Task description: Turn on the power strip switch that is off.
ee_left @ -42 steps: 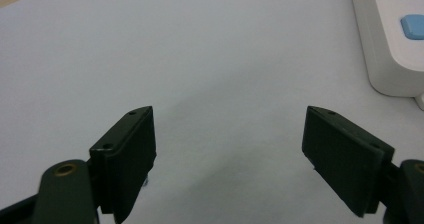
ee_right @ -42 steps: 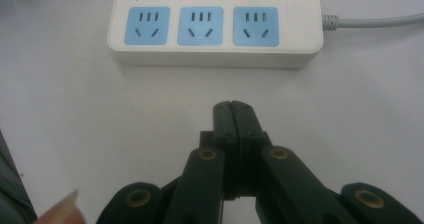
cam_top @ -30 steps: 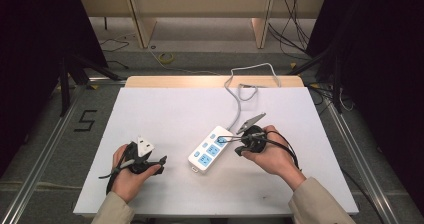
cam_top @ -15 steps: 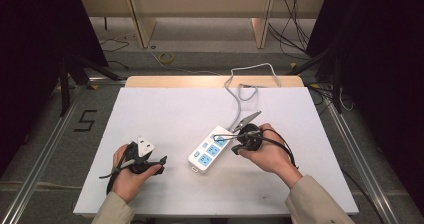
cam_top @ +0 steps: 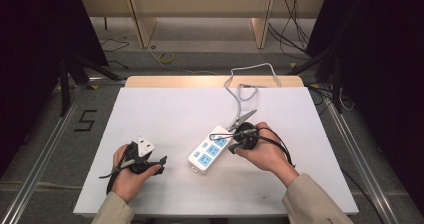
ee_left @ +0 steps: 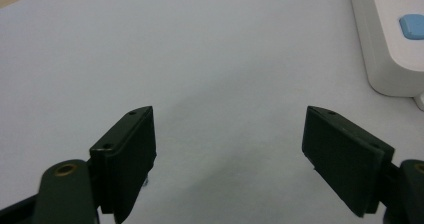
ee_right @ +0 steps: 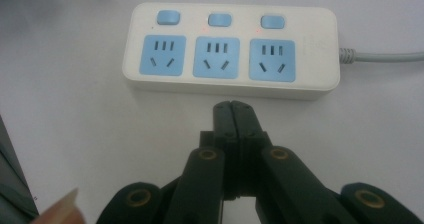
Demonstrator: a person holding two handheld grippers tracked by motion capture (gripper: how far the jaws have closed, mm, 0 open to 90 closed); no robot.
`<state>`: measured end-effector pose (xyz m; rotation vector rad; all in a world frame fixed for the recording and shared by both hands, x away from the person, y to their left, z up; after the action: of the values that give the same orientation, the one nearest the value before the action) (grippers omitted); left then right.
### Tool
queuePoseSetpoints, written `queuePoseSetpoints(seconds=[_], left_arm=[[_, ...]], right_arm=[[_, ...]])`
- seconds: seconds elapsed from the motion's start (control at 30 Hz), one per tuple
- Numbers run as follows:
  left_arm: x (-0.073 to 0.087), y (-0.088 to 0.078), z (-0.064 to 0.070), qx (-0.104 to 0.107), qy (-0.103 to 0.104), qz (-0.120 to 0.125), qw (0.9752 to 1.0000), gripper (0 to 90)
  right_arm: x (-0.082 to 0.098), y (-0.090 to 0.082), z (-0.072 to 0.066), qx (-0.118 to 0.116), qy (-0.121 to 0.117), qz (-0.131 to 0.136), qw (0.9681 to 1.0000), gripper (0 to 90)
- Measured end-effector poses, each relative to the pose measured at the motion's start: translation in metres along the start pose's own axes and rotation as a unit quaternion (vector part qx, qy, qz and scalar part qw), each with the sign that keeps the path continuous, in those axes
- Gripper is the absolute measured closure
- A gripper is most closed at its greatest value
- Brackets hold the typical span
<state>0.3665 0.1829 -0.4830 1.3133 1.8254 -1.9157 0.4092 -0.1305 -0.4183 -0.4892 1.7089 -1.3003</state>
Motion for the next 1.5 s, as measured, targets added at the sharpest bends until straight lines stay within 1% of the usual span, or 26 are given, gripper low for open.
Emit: queuePoseSetpoints(seconds=[1.5], left_arm=[[-0.001,0.000,0.000,0.000,0.002,0.000,1.0000,21.4]], right_arm=[[-0.026,0.008,-0.007,-0.003,-0.014,-0.009,0.9999,90.0]])
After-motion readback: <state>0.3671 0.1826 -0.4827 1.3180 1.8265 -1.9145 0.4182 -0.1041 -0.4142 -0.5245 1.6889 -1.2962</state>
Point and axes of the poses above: each handheld gripper's, and its own axes: y roughly forward along the jaws, x roughly out of its underside, z roughly to its right, the point moved 2 cm from there along y, roughly forward along the jaws, and after that the axes turned 5 degrees about -z, right-handed, at the moved point
